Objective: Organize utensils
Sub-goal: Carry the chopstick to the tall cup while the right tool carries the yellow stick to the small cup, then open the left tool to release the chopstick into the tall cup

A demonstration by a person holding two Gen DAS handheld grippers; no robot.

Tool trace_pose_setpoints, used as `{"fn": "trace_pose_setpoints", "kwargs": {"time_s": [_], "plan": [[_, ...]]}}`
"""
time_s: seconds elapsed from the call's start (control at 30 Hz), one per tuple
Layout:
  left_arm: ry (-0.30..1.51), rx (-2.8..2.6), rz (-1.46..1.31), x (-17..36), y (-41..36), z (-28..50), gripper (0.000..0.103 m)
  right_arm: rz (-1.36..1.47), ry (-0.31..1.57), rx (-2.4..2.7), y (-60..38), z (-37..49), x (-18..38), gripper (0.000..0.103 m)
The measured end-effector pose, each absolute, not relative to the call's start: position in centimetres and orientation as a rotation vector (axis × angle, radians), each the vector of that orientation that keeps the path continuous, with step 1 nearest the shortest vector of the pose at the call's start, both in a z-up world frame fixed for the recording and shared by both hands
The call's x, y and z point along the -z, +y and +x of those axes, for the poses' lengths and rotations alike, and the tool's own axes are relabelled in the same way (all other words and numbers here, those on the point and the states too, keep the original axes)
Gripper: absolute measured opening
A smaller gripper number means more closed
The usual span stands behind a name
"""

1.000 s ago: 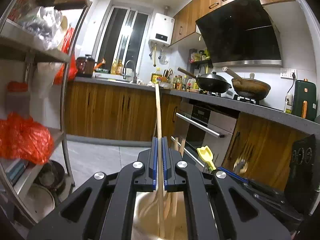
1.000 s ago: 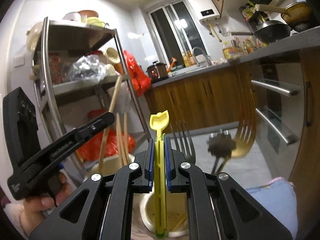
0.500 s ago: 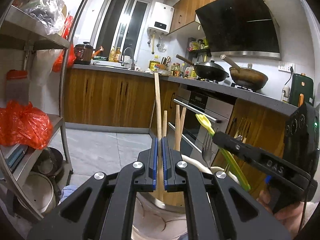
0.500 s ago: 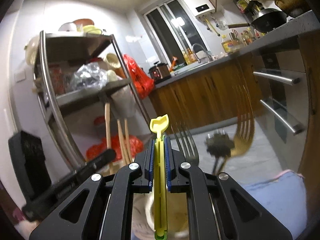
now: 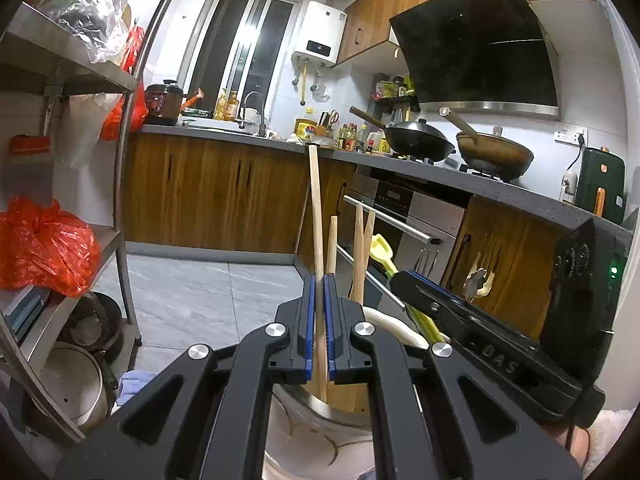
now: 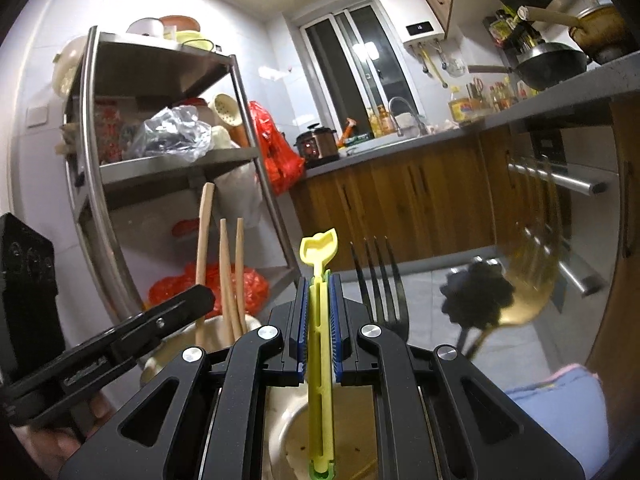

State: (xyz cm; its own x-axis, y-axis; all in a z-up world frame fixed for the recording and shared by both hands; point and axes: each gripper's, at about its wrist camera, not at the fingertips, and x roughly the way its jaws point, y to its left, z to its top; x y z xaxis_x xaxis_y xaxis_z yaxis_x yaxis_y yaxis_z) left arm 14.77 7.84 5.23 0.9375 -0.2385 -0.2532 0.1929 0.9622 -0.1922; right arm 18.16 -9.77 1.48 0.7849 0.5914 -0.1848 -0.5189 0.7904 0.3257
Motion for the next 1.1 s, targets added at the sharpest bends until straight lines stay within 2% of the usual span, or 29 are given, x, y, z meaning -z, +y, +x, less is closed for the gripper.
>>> {"fn": "trace_pose_setpoints", "kwargs": {"time_s": [0.5, 0.6, 0.67, 0.73, 0.77, 1.1], "plan": [[0.303, 0.231, -0.152, -5.6, 7.6, 14.3, 0.005, 0.268, 0.281, -0.64, -11.9, 15.4, -2.0, 0.011], [0.297, 0.23, -0.152, -6.0, 7.6, 13.9, 0.011, 0.261, 0.271, -0.647, -12.0, 15.0, -2.2, 0.011], [0.28, 0.228, -0.154, -6.4, 7.6, 13.4, 0.019, 0.247, 0.263, -0.652, -12.0, 14.7, -2.3, 0.011], [0.259, 0.229, -0.158, -7.0, 7.6, 12.9, 0.037, 0.231, 0.255, -0.659, -12.0, 14.3, -2.3, 0.011], [0.243, 0.246, -0.163, -7.5, 7.5, 12.6, 0.039, 0.225, 0.253, -0.663, -12.0, 14.1, -2.4, 0.011], [0.421, 0.528, -0.285, -9.5, 4.9, 15.6, 0.039, 0.213, 0.217, -0.711, -12.5, 13.1, -3.3, 0.011]]}}
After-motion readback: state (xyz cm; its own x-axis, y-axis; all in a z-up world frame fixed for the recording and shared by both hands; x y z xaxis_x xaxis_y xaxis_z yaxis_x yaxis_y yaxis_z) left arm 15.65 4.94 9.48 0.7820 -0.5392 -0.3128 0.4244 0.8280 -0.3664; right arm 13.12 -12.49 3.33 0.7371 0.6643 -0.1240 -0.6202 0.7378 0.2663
